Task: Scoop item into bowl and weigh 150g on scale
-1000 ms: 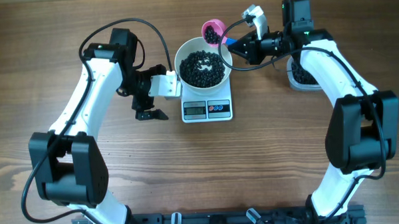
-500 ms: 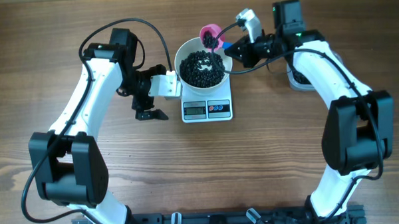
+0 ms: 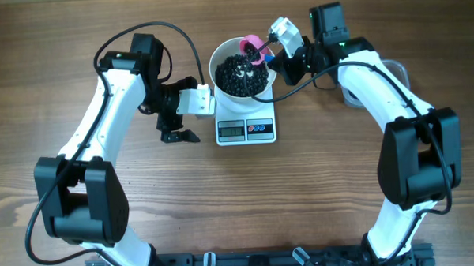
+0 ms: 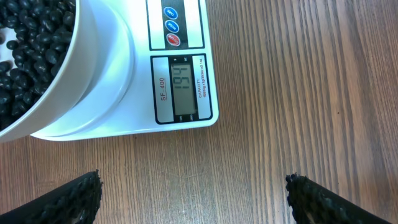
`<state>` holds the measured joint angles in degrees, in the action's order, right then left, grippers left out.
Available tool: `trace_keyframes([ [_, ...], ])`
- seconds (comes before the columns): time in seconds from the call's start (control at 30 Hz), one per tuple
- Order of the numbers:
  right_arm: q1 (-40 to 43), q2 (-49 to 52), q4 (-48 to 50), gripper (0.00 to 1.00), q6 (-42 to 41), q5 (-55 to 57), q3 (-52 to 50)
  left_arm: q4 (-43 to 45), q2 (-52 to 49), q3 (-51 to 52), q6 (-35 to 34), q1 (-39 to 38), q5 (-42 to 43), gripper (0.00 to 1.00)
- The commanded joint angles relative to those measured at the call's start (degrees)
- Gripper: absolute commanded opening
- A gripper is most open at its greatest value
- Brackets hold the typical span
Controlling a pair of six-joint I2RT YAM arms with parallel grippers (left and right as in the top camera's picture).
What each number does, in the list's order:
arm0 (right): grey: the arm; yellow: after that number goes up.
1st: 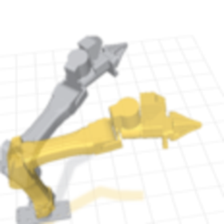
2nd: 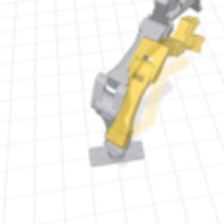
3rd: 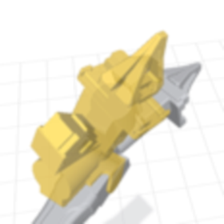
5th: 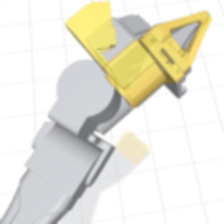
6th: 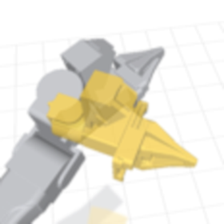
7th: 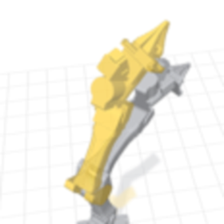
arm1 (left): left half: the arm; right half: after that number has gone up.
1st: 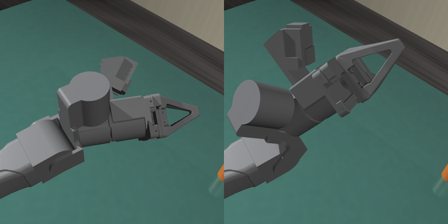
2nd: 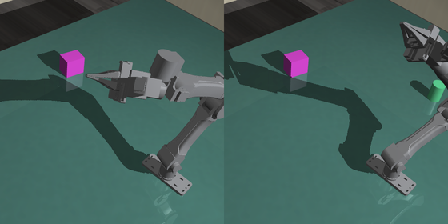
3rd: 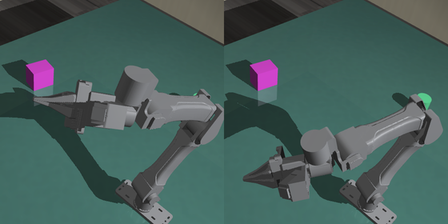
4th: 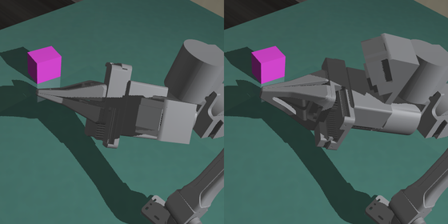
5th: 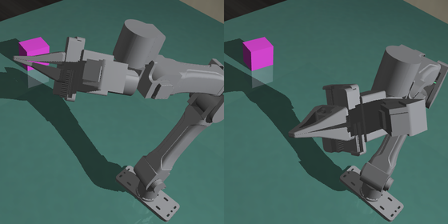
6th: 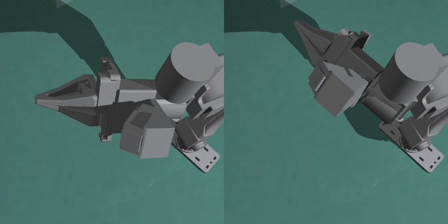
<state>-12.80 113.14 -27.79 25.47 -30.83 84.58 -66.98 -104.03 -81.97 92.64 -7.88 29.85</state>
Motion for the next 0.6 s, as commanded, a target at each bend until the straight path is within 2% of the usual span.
trace_keyframes([
  [0.0, -0.2, 0.3, 0.0, 0.04, 1.3, 0.4, 0.1, 0.0, 0.0, 0.4, -0.1, -0.2, 0.1, 1.0],
  [0.13, -0.2, 0.3, 0.1, 0.04, -1.1, -0.7, 0.1, 0.0, 0.0, 0.4, -0.1, -0.2, 0.1, 1.0],
  [0.27, -0.1, 0.3, 0.1, 0.04, -7.8, -1.5, 0.1, 0.0, 0.0, 0.4, -0.1, -0.2, 0.1, 1.0],
  [0.57, 1.6, 0.3, 0.4, 0.04, -15.3, -15.5, 0.1, 0.0, 0.0, 0.4, -0.1, -0.2, 0.1, 1.0],
])
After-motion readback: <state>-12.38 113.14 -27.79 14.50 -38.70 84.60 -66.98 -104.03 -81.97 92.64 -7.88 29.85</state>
